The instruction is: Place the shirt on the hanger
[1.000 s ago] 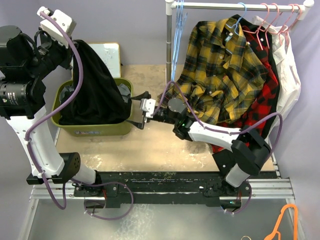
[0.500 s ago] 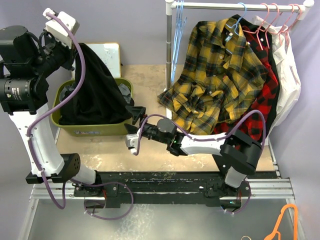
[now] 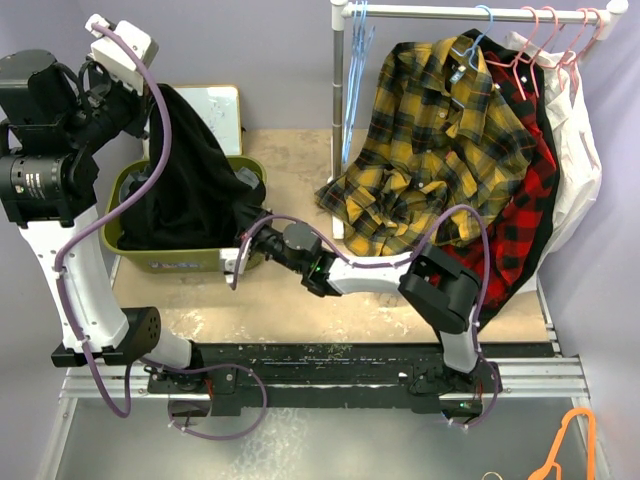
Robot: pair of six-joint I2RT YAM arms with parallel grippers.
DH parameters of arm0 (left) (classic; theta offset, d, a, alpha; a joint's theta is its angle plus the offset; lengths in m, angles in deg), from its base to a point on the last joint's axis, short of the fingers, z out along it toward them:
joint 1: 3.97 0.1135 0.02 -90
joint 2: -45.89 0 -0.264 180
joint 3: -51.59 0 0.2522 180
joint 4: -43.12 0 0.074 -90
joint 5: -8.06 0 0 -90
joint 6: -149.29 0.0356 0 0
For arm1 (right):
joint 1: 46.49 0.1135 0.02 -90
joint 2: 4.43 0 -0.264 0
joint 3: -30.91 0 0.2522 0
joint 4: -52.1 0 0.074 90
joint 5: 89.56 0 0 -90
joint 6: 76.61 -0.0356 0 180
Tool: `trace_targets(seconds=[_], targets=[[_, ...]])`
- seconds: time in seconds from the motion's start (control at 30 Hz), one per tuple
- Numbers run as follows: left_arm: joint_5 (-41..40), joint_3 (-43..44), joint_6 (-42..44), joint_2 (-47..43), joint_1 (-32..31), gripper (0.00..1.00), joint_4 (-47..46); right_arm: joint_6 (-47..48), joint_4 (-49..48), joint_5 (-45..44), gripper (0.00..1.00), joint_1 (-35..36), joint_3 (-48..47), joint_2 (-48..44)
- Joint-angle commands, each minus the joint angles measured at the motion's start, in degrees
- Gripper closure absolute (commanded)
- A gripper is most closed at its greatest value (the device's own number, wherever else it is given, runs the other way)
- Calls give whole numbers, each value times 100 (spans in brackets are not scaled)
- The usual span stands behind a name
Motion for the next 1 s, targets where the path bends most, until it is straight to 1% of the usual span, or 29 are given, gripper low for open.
trace_targets(seconds=[0.0,0.13,0.27,0.37,0.43,0.53,0.57,0.67,0.77,0.9,0.97], targets=[[-458,284,-134,2,13,100,-684,-703,307,305,100,124,-1047,-1071],[-723,536,-234,222,16,100,-1147,-1798,1486,474,100,203,-2054,-1573],[-691,505,-356,457,11,100,-1604,-2364,2394,180,100,234,-3021,-1665],[-526,201,-506,625,7,100,-1997,-2581,2846,-121,100,235,-3438,-1718],[-304,145,-640,893,-43,100,-2072,-2707,3007,-339,100,238,-3438,-1828],[-185,248,-616,1411,-492,100,-1824,-3281,3356,-518,100,236,-3154,-2090],[-193,233,-538,1573,-708,100,-1714,-3559,3385,-583,100,226,-2886,-2246],[-111,-177,-538,1916,-1170,100,-1596,-3861,3330,-1225,100,232,-2031,-2635],[66,-856,-798,2168,-1294,100,-1800,-4757,3510,-1373,100,229,-1161,-3074],[-191,-1393,-938,2595,-1280,100,-1846,-5545,3205,-1827,100,210,37,-3510],[-348,-1689,-954,2709,-1279,100,-1907,-5952,2888,-2035,100,134,538,-3622]])
